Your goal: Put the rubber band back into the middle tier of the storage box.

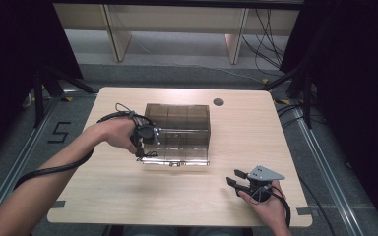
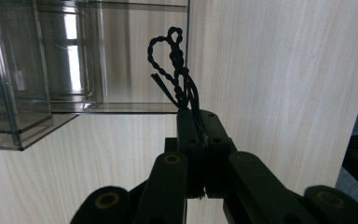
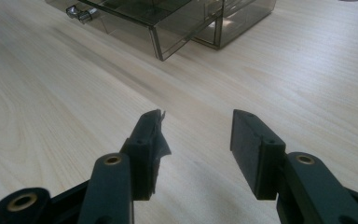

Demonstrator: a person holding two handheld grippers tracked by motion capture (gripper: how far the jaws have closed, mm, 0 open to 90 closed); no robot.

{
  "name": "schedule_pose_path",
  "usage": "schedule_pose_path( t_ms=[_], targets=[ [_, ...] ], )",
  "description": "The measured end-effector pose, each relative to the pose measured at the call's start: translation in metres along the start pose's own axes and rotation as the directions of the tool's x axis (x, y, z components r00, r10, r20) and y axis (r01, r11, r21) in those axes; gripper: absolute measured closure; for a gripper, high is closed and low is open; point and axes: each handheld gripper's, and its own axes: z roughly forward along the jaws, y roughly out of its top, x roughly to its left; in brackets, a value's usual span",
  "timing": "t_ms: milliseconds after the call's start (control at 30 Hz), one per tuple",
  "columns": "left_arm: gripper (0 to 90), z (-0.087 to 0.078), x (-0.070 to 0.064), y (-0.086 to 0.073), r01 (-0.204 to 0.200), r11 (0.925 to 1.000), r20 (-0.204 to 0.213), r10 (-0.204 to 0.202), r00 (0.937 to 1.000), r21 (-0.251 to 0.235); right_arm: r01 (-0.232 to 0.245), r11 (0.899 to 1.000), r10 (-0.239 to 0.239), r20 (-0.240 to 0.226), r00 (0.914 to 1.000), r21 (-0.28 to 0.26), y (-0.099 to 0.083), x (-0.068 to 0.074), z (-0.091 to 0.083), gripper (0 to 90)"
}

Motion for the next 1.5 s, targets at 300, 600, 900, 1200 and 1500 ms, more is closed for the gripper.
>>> schedule_pose_path(
  t_ms=[300,600,900,1200,1500],
  targets=[
    [87.9,0.004,0.008,0.004,0.013,0.9999,-0.001,-0.013,0.9999,0.002,-0.011,1.000,0.010,0.009,0.9999,0.015,0.000,0.001,-0.001,54.2],
    [87.9,0.009,0.014,0.011,0.019,0.9997,-0.003,-0.019,0.9998,0.012,-0.046,0.999,0.046,0.007,0.9989,0.028,0.000,0.004,-0.002,54.2],
    [87.9,0.014,0.022,0.014,0.040,0.9991,0.009,-0.040,0.9992,0.015,-0.013,1.000,0.013,-0.015,0.9998,0.021,0.000,0.001,0.000,54.1],
    [87.8,0.021,0.023,0.020,0.034,0.9988,-0.002,-0.034,0.9994,0.035,-0.009,1.000,0.010,-0.025,0.9997,0.023,0.000,0.000,0.000,54.0],
    [87.6,0.028,0.025,0.026,0.032,0.9985,0.012,-0.033,0.9994,0.044,-0.043,0.998,0.043,-0.015,0.9989,0.039,-0.001,0.004,0.000,53.8]
  ],
)
